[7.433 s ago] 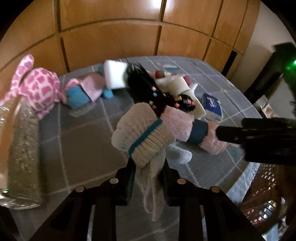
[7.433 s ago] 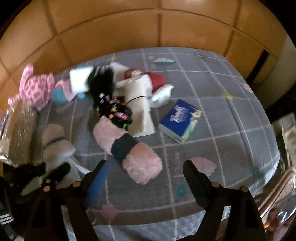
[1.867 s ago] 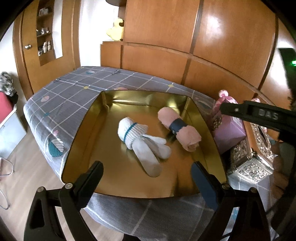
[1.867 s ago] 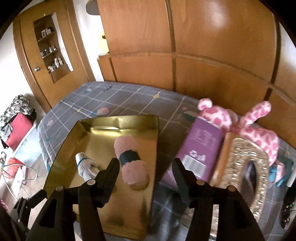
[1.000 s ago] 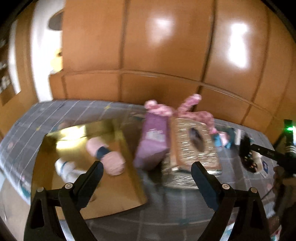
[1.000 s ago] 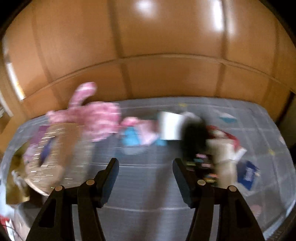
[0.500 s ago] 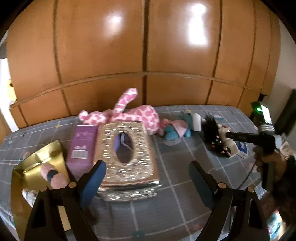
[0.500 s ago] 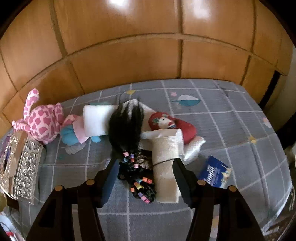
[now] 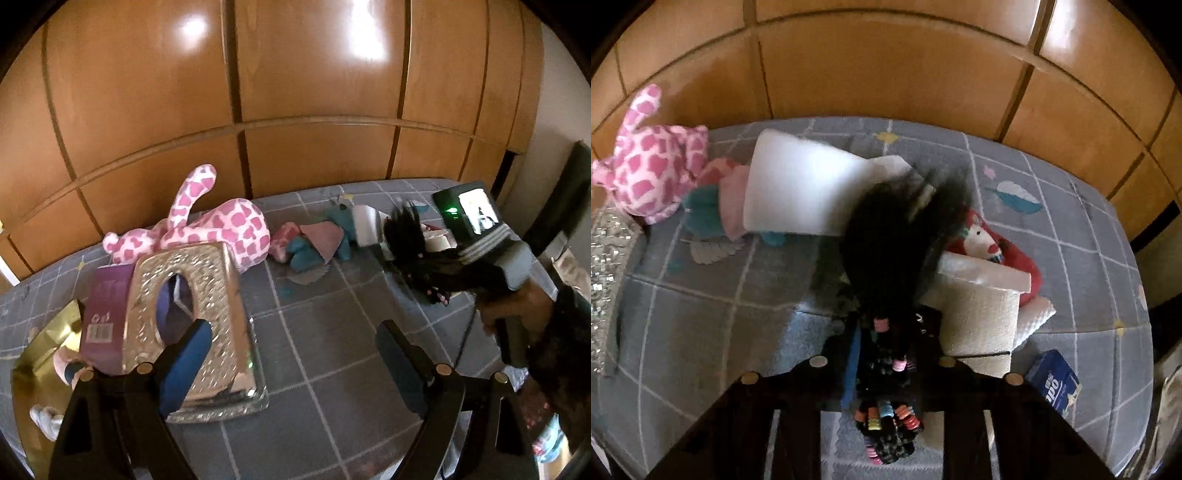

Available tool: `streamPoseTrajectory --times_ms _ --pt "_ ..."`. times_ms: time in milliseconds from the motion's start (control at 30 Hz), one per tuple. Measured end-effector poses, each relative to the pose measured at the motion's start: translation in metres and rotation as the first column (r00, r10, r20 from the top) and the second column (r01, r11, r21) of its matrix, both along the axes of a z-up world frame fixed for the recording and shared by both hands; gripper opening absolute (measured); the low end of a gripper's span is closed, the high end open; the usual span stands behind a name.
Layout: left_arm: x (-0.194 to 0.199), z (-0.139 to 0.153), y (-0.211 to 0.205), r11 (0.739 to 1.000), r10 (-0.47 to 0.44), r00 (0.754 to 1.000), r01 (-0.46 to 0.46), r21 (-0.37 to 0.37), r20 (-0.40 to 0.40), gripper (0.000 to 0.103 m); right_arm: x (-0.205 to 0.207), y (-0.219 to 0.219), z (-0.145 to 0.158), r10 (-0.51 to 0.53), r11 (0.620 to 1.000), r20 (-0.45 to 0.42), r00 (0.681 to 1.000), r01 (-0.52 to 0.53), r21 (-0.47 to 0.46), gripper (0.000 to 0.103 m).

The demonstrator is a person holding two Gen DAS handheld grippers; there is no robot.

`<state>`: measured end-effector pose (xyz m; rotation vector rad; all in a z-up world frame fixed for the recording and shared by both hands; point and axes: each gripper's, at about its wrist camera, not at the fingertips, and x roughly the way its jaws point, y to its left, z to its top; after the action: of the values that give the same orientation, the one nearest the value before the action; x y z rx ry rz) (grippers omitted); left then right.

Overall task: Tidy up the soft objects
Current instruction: 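Grasp the black-haired doll with the right tool while the left tool returns to the pile, then grasp the white sponge with the left tool while the right tool holds the doll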

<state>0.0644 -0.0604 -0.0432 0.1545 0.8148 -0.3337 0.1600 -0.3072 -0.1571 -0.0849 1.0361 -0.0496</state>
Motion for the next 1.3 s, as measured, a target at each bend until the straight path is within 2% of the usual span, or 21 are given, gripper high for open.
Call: streamPoseTrajectory --times_ms 67,200,333,400,533,633,833,900,967,1067,1167,1267,1300 --pt "0.006 -0.001 -0.007 1.000 -0.001 1.000 0.001 0.006 -0.005 0.091 -0.006 -0.005 0.009 -0.009 0.999 0.032 0.999 0.007 0.051 0.013" --pt "0.021 -0.003 -0.024 0.999 -0.010 1.000 0.010 0.038 0.008 0.091 -0.014 -0.031 0.029 -0.085 0.967 0.079 0.993 0.063 0.248 0.013" --pt "0.039 -0.006 -0.039 0.997 -0.001 1.000 0.000 0.082 0.017 0.091 -0.019 -0.052 0.036 -0.168 0.942 0.096 0.981 0.131 0.310 0.013" --pt "0.049 -0.008 -0.047 0.996 -0.002 1.000 0.002 0.084 0.009 0.077 -0.022 -0.061 0.041 -0.199 0.925 0.115 0.973 0.148 0.349 0.013" --pt "0.070 -0.017 -0.070 0.994 -0.027 1.000 0.029 0.105 -0.016 0.062 -0.027 -0.073 0.049 -0.235 0.900 0.150 0.960 0.156 0.408 0.013" --pt "0.085 -0.028 -0.088 0.991 -0.058 0.997 0.062 0.117 -0.042 0.060 -0.025 -0.080 0.051 -0.254 0.887 0.154 0.955 0.166 0.431 0.013" --pt "0.115 -0.049 -0.129 0.971 -0.156 0.988 0.157 0.179 -0.021 0.061 -0.029 -0.091 0.051 -0.286 0.863 0.154 0.946 0.185 0.469 0.013" --pt "0.126 -0.058 -0.138 0.963 -0.166 0.986 0.168 0.210 -0.027 0.065 -0.029 -0.091 0.049 -0.289 0.861 0.145 0.946 0.190 0.471 0.013" --pt "0.141 -0.067 -0.144 0.962 -0.176 0.982 0.185 0.203 -0.062 0.068 -0.028 -0.092 0.049 -0.289 0.862 0.143 0.947 0.192 0.469 0.013" --pt "0.154 -0.076 -0.152 0.958 -0.191 0.979 0.202 0.204 -0.074 0.086 -0.028 -0.093 0.049 -0.291 0.861 0.145 0.946 0.193 0.471 0.013" --pt "0.166 -0.085 -0.158 0.951 -0.208 0.975 0.222 0.215 -0.083 0.084 -0.027 -0.093 0.049 -0.287 0.863 0.142 0.947 0.192 0.467 0.013" --pt "0.177 -0.094 -0.159 0.954 -0.215 0.971 0.231 0.189 -0.102 0.072 -0.026 -0.094 0.049 -0.284 0.866 0.142 0.948 0.190 0.463 0.013" --pt "0.177 -0.095 -0.159 0.956 -0.227 0.967 0.244 0.162 -0.117 0.072 -0.027 -0.094 0.049 -0.286 0.867 0.143 0.948 0.192 0.460 0.013"
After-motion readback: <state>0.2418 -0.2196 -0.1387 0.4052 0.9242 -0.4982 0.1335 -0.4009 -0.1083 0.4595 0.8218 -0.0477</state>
